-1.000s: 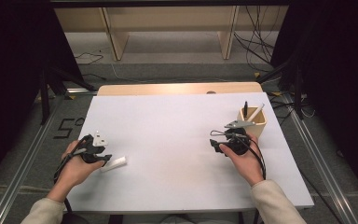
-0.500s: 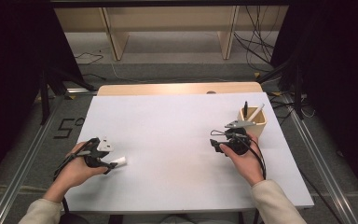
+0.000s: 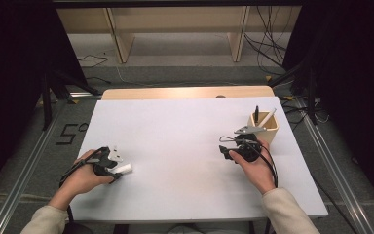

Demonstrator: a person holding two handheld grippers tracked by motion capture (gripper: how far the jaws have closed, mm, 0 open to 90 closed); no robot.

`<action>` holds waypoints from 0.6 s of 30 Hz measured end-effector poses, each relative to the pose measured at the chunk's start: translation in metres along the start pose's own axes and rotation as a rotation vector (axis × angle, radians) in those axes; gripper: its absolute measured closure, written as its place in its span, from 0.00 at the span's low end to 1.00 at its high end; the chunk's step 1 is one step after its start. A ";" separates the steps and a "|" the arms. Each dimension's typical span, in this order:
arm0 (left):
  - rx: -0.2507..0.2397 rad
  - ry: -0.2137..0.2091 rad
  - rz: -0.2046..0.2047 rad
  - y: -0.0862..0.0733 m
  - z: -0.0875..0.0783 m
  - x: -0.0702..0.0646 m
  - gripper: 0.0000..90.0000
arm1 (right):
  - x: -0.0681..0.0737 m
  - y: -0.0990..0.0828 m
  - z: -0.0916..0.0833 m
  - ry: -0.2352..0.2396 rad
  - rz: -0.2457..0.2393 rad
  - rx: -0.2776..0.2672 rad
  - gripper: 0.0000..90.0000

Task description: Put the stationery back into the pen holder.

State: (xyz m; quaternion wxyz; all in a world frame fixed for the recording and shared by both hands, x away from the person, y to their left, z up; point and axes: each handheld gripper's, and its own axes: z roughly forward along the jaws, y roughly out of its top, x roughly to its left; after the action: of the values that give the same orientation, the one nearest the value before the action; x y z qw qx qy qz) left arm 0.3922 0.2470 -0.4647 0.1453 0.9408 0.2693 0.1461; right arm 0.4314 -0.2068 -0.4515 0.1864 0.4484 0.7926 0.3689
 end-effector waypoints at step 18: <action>0.013 -0.047 0.000 0.002 0.003 0.002 0.72 | 0.000 0.000 0.000 0.000 0.001 0.003 0.32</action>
State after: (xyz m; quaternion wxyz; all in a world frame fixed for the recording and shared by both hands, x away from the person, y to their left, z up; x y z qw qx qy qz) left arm 0.3961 0.2460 -0.4660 0.1456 0.9448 0.2669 0.1224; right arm 0.4315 -0.2068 -0.4520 0.1854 0.4490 0.7930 0.3677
